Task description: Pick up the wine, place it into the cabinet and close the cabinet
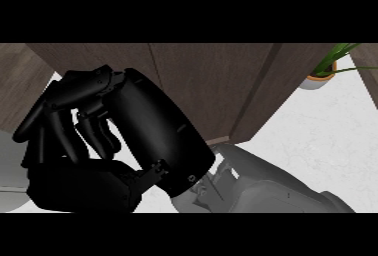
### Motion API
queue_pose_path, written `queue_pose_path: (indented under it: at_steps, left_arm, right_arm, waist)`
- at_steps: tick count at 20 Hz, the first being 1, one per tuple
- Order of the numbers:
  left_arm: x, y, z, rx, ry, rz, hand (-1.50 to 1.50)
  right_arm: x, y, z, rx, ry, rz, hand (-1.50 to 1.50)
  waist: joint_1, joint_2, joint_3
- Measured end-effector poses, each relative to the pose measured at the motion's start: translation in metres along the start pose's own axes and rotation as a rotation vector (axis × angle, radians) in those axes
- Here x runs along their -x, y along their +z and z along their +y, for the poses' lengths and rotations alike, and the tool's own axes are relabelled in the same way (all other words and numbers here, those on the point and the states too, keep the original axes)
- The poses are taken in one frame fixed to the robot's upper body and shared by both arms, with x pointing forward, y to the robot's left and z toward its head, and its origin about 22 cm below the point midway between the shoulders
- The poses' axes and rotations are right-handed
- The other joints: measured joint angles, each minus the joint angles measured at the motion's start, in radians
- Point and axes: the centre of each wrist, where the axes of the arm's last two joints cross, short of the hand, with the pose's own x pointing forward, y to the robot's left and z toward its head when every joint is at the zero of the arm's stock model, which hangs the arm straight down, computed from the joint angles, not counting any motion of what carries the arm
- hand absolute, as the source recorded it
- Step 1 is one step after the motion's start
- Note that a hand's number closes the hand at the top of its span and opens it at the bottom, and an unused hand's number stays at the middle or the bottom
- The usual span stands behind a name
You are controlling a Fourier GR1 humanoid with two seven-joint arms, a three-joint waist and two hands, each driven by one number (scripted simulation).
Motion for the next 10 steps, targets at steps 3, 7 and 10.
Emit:
queue_pose_path:
  at_steps: [3, 7, 10]
  left_arm:
    - [-0.001, 0.001, 0.001, 0.013, 0.005, 0.006, -1.50]
    - [-0.001, 0.000, 0.001, 0.026, -0.003, 0.009, -1.50]
    - [-0.001, -0.002, 0.001, 0.031, -0.004, 0.004, -1.50]
  right_arm:
    - [0.003, -0.026, -0.012, -0.025, 0.007, 0.012, 1.50]
    - [0.012, -0.043, -0.023, -0.161, -0.025, 0.098, 1.50]
    - [0.023, -0.050, -0.024, -0.333, -0.031, 0.202, 1.50]
  waist:
    - [0.000, 0.002, 0.001]
    - [0.004, 0.005, 0.000]
    - [0.011, 0.009, 0.000]
